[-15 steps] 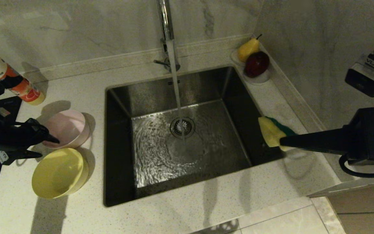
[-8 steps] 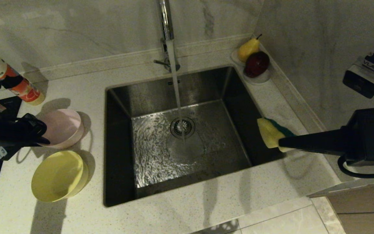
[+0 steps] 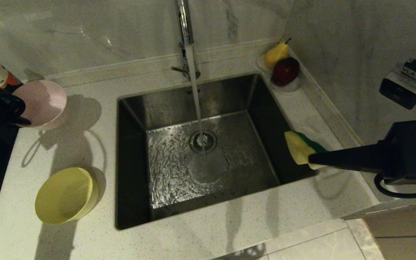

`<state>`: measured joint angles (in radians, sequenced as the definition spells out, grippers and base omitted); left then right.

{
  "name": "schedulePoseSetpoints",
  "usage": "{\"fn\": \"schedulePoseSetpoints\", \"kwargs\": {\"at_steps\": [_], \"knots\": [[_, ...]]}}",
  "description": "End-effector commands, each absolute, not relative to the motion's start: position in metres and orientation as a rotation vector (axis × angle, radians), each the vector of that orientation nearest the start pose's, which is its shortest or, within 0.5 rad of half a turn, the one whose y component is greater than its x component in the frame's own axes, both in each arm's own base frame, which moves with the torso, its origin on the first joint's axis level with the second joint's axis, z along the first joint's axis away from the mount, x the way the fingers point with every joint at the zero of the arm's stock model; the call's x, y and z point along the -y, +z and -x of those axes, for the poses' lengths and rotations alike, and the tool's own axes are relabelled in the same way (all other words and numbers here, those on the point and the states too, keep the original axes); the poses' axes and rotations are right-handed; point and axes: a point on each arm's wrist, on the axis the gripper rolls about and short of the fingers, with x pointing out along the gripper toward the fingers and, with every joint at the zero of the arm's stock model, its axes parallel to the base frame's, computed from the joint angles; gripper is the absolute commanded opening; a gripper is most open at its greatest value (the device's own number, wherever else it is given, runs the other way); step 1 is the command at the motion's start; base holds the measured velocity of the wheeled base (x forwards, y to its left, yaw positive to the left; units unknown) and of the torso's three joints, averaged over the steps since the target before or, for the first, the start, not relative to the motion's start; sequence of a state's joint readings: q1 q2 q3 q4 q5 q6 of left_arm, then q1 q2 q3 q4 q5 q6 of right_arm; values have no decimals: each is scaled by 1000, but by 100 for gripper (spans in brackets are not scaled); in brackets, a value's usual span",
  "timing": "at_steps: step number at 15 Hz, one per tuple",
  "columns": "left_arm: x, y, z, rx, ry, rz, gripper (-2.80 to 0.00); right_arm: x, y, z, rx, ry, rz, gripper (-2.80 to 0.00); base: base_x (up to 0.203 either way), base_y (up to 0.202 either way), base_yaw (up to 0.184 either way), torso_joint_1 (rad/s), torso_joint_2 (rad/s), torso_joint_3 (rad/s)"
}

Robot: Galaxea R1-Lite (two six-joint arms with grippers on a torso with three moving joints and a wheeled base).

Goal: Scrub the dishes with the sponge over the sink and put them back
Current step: Wash the bowl

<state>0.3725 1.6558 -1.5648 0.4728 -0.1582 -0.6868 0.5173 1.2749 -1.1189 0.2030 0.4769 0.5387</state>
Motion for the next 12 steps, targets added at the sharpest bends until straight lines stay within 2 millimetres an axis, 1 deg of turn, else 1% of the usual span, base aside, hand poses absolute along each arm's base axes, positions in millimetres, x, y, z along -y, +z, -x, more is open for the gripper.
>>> {"fn": "schedulePoseSetpoints", "kwargs": {"at_steps": [1,2,4,7,9,10,12], "knots": [[-81,331,-272,-391,299,790,-280,-103,299,-160,-632,862,-482,-280,0,0,0,0,0,0],[-70,333,-277,-397,260,780,-280,-104,298,-160,-638,860,-482,-280,0,0,0,0,0,0],[-45,330,-291,-437,190,757,-280,-103,297,-158,-636,863,-479,-280,0,0,0,0,0,0],[4,318,-313,-497,148,685,-280,-102,298,-158,-627,867,-480,-280,0,0,0,0,0,0],[37,309,-320,-531,113,638,-280,-103,295,-159,-636,865,-478,-280,0,0,0,0,0,0],[51,305,-323,-552,86,624,-280,-104,295,-160,-636,865,-478,-280,0,0,0,0,0,0],[82,292,-330,-608,23,589,-280,-104,294,-160,-631,867,-478,-280,0,0,0,0,0,0]]}}
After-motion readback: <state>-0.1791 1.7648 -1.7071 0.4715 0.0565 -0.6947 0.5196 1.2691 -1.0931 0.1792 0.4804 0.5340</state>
